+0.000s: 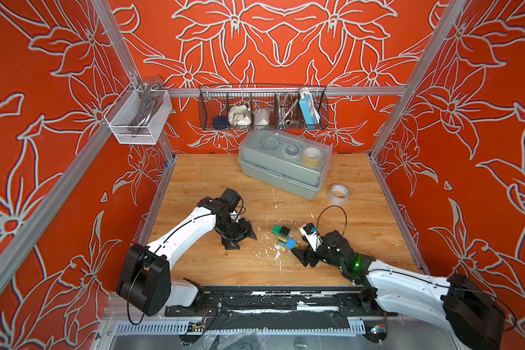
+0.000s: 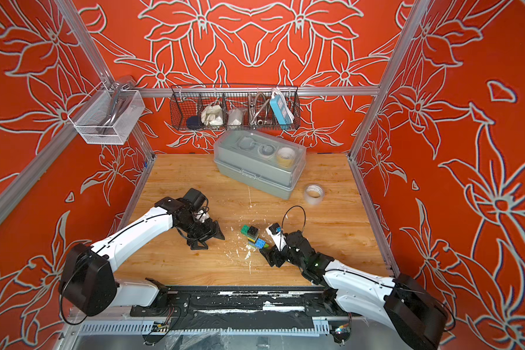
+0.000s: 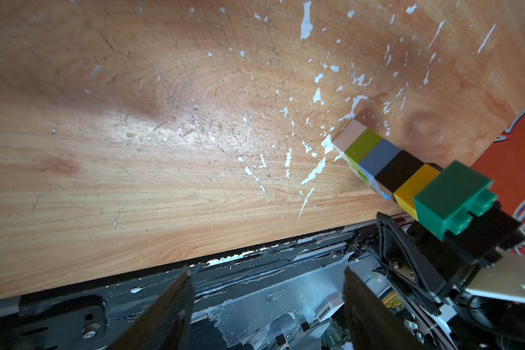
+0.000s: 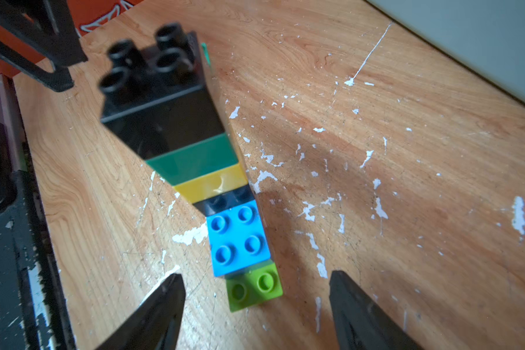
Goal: Assemble a giraffe with lego
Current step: Adjust the lego brick at the center of the board.
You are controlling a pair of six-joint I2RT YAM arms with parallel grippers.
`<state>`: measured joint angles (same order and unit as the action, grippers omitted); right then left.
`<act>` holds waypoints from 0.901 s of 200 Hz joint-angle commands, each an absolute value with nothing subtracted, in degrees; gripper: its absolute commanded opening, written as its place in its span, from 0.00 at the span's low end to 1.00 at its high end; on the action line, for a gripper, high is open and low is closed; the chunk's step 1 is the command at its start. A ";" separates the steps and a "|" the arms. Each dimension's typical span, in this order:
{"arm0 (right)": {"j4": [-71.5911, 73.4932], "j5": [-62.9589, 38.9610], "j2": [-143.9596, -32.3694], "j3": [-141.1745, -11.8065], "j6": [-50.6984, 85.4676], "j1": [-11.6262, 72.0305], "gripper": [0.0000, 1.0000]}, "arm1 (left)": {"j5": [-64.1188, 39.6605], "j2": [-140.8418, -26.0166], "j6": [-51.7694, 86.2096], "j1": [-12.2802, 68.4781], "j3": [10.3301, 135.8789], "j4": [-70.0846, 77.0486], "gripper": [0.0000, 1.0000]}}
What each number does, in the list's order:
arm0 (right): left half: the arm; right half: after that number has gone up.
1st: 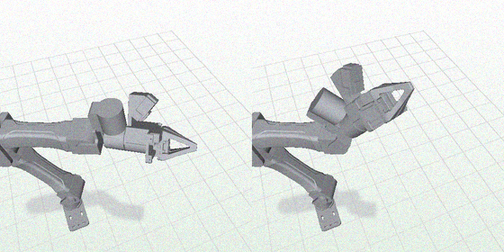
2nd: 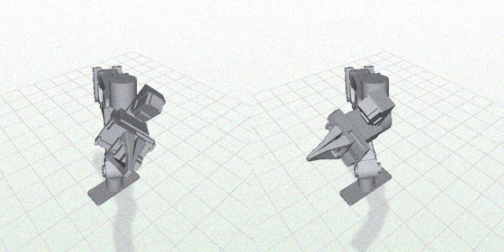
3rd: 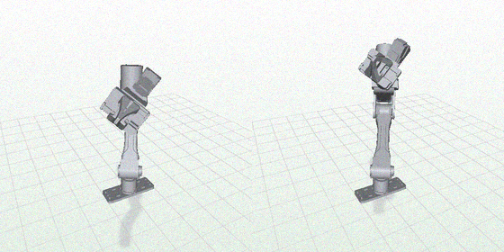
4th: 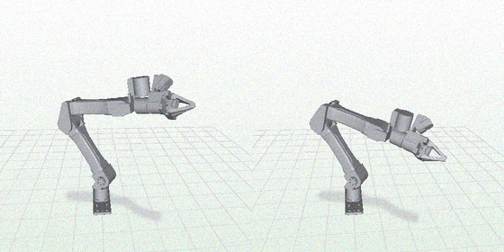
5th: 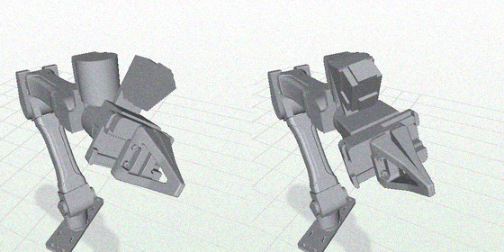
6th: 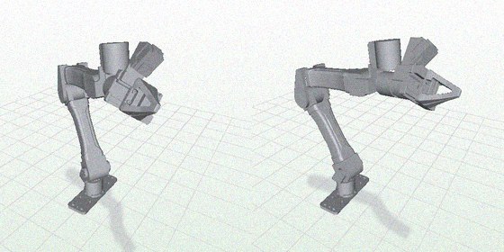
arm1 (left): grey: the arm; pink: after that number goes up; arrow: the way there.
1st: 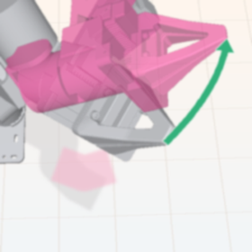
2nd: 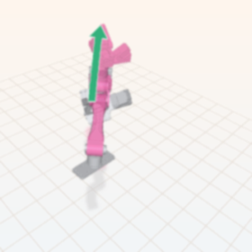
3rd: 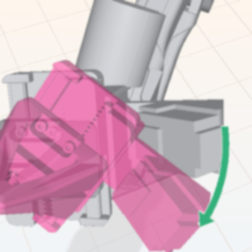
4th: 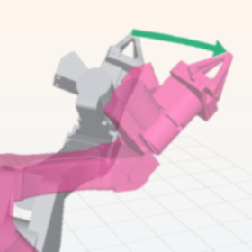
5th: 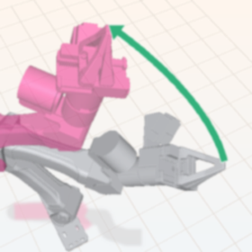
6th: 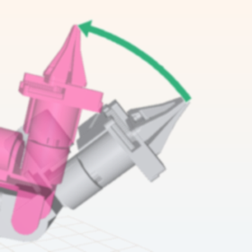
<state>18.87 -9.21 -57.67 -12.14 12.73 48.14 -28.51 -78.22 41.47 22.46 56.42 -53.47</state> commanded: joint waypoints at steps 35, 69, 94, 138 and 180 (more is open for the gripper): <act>27.09 -10.50 -63.27 -12.83 10.96 47.88 0.76 | -28.13 -76.73 42.71 22.67 56.34 -55.89 0.76; 28.00 -11.02 -64.55 -13.53 10.47 47.82 0.71 | -28.13 -77.27 42.80 22.68 56.67 -55.83 0.76; 29.34 -11.84 -66.16 -13.75 10.47 47.81 0.66 | -28.05 -77.35 42.82 22.65 56.78 -56.13 0.76; 30.57 -12.49 -67.97 -14.40 10.30 47.82 0.58 | -27.78 -77.27 42.74 22.68 56.87 -56.45 0.76; 30.66 -12.57 -68.26 -14.85 9.98 47.81 0.54 | -27.86 -77.43 42.71 22.67 57.03 -56.40 0.76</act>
